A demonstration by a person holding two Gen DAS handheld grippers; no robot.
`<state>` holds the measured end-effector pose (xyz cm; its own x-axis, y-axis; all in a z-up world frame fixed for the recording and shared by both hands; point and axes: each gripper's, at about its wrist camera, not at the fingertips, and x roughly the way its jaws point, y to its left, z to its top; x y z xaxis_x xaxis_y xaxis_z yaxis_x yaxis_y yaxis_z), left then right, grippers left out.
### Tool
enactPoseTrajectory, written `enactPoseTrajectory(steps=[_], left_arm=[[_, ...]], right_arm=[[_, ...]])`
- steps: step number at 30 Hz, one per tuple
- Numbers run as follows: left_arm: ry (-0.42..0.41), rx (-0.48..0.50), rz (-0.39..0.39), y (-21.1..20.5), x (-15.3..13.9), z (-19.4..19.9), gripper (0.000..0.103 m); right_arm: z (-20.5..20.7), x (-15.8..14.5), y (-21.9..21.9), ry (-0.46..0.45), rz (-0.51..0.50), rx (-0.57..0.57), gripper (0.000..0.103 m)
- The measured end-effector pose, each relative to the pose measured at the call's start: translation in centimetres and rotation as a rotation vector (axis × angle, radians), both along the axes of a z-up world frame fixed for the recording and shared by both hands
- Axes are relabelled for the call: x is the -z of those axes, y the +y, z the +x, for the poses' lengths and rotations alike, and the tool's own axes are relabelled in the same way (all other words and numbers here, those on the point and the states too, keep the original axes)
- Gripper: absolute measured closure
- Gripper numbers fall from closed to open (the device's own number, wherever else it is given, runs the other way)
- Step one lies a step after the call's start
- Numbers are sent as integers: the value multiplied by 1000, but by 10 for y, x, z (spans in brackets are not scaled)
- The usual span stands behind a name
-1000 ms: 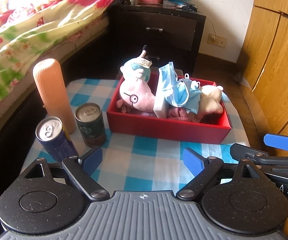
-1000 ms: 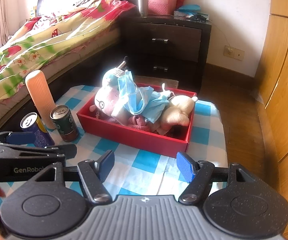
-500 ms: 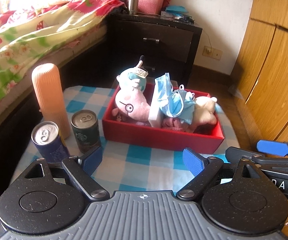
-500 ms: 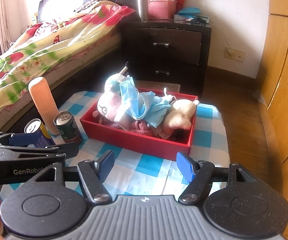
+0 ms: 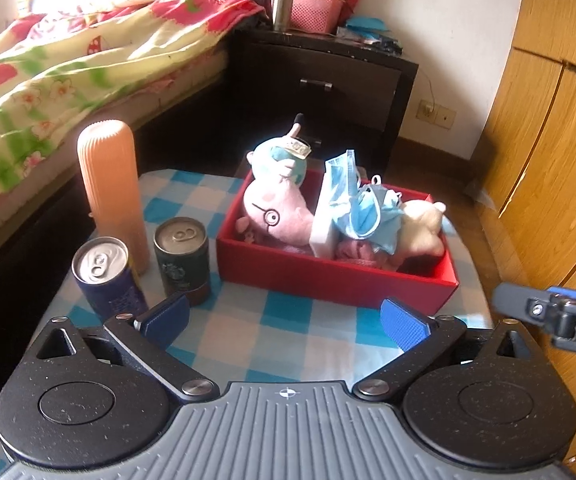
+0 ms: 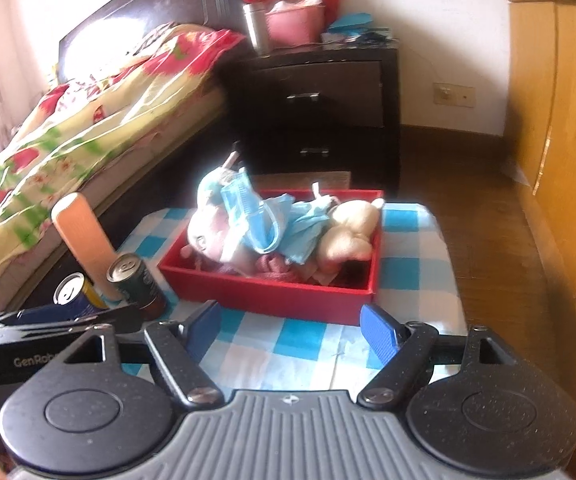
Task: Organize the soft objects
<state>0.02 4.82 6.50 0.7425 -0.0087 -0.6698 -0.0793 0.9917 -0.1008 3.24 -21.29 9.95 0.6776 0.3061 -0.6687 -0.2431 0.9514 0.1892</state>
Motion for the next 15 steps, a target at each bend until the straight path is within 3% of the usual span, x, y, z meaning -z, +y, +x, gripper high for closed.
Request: enactPoseTrajectory(steps=[5,11,15], left_arm=[[9,-7,31,-2,1,0,6],[77,-3,-33,1,7,6,6],[53,11,-46,1,7,3,5]], right_arm=[[1,9,-7,21,-26,15,47],[0,15,-10,39,-43,12,47],[-1,14,-9,33,-40,7,46]])
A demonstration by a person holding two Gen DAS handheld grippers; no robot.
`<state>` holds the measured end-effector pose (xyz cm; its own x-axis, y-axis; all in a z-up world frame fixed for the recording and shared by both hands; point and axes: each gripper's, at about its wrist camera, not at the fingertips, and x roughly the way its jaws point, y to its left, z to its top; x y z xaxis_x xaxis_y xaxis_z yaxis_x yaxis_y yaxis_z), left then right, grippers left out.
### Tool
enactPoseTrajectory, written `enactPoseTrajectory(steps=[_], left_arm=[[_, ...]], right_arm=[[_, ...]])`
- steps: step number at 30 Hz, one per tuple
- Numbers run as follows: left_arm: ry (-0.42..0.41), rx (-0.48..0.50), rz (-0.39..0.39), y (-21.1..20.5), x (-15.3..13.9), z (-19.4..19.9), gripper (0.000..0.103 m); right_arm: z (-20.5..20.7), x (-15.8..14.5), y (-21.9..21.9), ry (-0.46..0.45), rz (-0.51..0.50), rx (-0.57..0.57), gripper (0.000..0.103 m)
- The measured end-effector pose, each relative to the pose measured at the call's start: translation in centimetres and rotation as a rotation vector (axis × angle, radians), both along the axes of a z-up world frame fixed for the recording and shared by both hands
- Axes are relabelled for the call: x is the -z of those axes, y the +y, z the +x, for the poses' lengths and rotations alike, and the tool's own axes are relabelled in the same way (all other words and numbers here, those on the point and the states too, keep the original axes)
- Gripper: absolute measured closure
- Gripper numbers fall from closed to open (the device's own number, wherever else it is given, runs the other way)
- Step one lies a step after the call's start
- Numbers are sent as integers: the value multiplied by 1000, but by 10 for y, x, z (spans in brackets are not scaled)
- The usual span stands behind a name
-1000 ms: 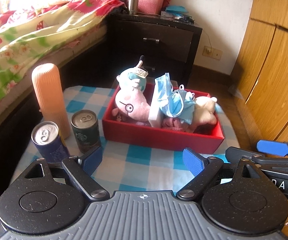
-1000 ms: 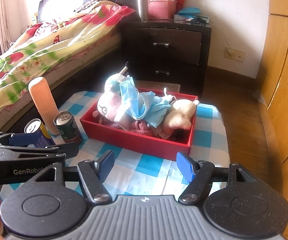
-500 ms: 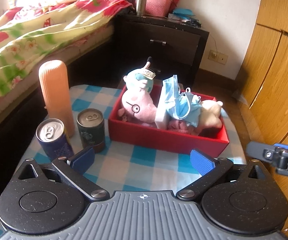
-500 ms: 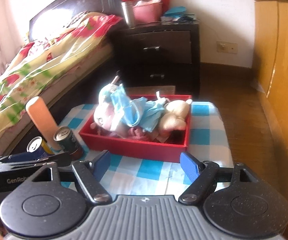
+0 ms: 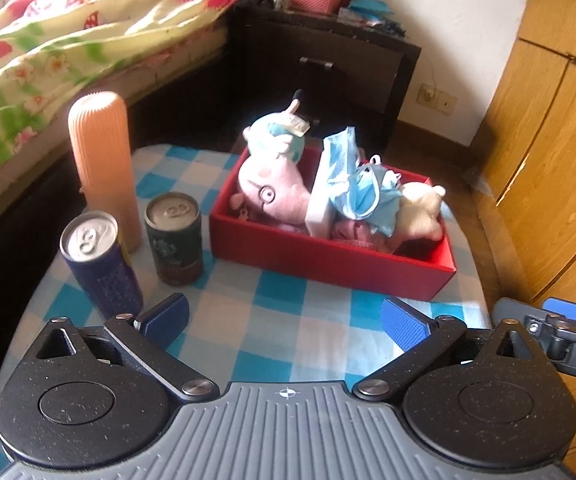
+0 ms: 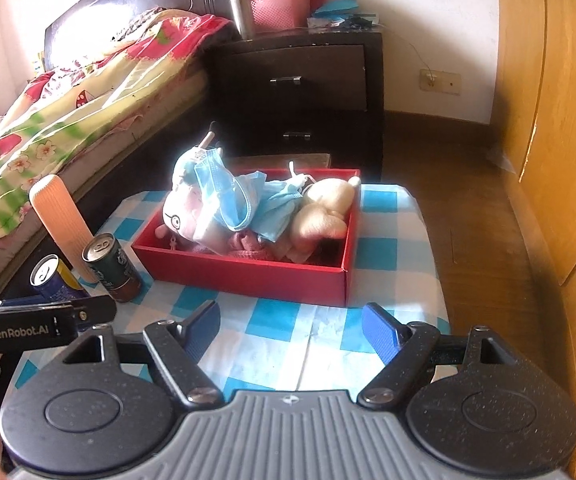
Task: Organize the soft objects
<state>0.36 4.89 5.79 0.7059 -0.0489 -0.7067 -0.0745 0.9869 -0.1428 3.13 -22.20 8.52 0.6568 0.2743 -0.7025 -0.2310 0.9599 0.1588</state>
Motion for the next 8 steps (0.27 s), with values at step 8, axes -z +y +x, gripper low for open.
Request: enactPoseTrajectory(steps=[8], left_arm=[[-21,19,-53,2,-1,-2,5]], right_arm=[[0,2,3,5,-17,-9,46]])
